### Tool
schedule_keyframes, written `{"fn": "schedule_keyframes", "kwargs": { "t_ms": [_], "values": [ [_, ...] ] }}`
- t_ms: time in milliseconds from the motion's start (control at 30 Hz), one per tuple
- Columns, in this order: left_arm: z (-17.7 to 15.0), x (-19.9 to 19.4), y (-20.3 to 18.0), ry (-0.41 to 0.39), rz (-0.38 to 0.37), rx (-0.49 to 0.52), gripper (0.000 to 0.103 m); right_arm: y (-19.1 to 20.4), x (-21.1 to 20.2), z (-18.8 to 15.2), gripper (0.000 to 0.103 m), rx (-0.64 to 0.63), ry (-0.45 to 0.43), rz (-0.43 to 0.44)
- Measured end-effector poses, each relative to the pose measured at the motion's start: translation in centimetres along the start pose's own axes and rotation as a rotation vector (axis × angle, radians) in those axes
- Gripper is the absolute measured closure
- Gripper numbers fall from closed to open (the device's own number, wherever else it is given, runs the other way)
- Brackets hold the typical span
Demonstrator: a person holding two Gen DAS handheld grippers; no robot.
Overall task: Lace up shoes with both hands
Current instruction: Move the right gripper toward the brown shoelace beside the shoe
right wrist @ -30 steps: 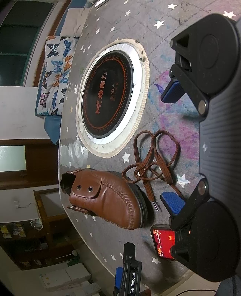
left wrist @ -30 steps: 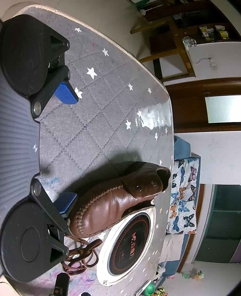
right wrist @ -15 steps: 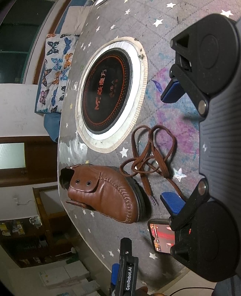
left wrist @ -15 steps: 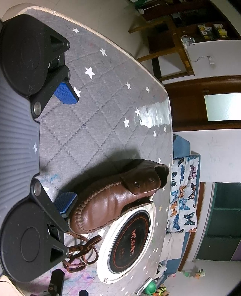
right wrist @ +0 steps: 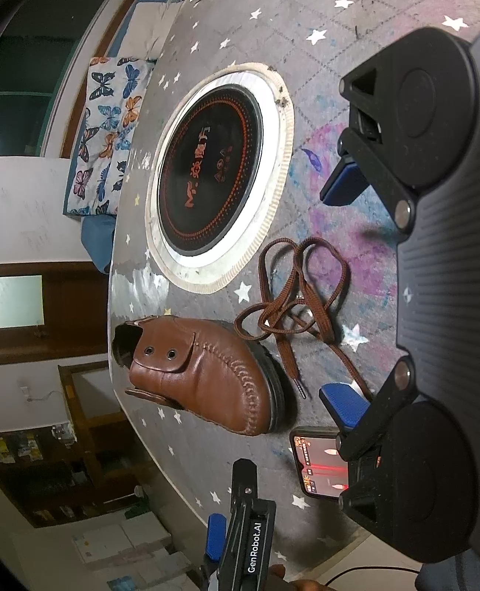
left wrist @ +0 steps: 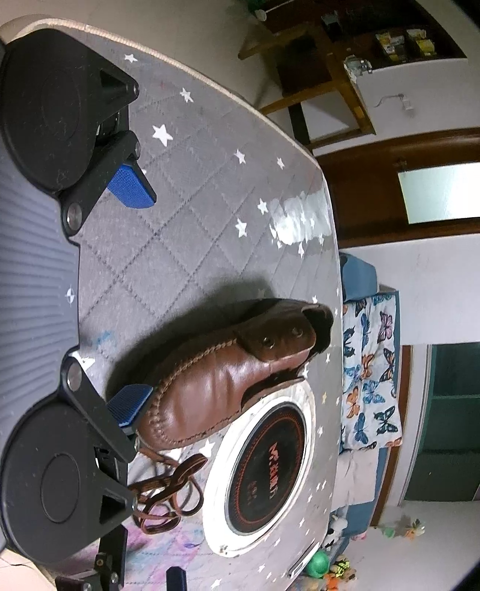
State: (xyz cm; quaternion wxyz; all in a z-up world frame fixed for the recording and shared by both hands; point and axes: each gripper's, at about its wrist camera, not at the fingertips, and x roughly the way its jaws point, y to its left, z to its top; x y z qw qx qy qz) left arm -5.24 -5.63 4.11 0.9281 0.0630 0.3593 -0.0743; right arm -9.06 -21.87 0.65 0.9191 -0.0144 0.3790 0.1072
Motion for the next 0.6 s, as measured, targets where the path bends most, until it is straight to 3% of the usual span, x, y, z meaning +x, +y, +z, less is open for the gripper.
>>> {"fn": "schedule_keyframes", "kwargs": {
  "t_ms": [600],
  "values": [
    [0.5, 1.3, -1.2, 0.046, -0.024, 0.017, 0.0, -0.1, 1.3, 0.4, 0.0, -0.013, 0.008, 0.014]
  ]
}}
